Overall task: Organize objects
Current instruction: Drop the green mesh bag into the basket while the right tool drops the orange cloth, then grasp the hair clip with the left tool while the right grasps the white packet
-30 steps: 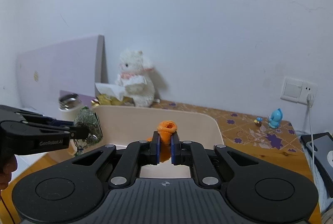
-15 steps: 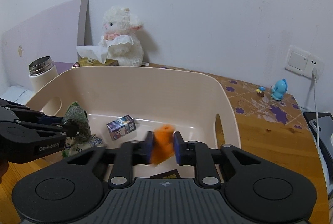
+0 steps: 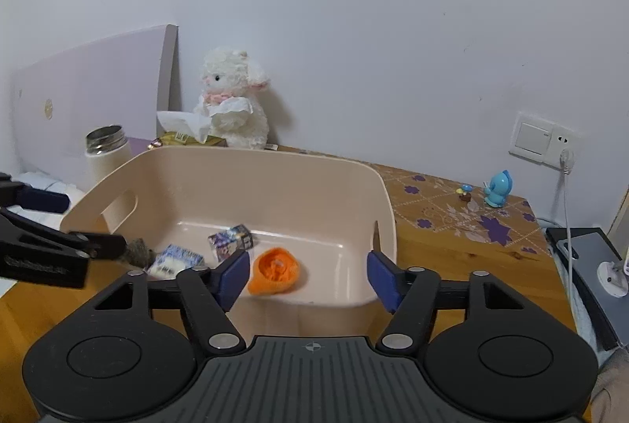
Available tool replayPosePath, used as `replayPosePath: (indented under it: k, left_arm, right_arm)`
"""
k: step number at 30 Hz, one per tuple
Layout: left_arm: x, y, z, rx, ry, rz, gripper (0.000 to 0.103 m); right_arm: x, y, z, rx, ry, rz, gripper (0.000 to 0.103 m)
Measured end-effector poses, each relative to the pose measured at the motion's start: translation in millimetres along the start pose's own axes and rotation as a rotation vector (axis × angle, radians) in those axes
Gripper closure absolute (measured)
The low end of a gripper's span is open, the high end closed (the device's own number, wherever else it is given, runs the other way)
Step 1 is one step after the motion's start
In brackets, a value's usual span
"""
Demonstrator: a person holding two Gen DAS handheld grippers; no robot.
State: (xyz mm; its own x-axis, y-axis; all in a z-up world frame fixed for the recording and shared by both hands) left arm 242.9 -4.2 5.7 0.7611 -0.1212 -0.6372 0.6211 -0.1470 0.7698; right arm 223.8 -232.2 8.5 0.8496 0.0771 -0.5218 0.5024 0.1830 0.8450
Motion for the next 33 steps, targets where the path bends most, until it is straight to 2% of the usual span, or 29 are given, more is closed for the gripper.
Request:
replayPosePath:
  k: [3,10,23,29,33]
  left_arm:
    - [-18,-8,-1,-0.009,0.004,0.015,0.013]
    - [-34,-35,-2,-0.034,-0.037,-0.015,0.013]
    - [12,-92,-24,-0.097,-0.005,-0.157,0.013]
    - [24,-104,-31,-0.099,0.011,-0.181,0.013]
    - [25,-106,-34,-0.102,0.012,-0.182,0.013]
  right_arm:
    - [-4,-13,-2,-0.03,-0.001,-0.02,0.029]
    - [6,-49,-14,-0.068,0.007,-0.102,0.026]
    - [58,-85,-45,-0.094,0.006,-0.204,0.026]
    - [73,-87,-54,-0.097,0.008,-0.226,0.025]
    - [74,-92,-67,-0.113,0.041,-0.239,0.025]
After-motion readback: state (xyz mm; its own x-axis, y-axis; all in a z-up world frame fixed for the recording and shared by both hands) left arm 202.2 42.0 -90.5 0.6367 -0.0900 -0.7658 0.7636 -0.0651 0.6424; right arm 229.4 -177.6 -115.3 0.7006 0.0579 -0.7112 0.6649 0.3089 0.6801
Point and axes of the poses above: each gripper's, at about its wrist camera, not at the fingertips, and x roughly the way its jaws point, z to its right, y to its top, the point moved 9 cm from there along x, roughly the way its jaws point, and after that the axes turned 8 degrees about -y, right-handed, at the moved point
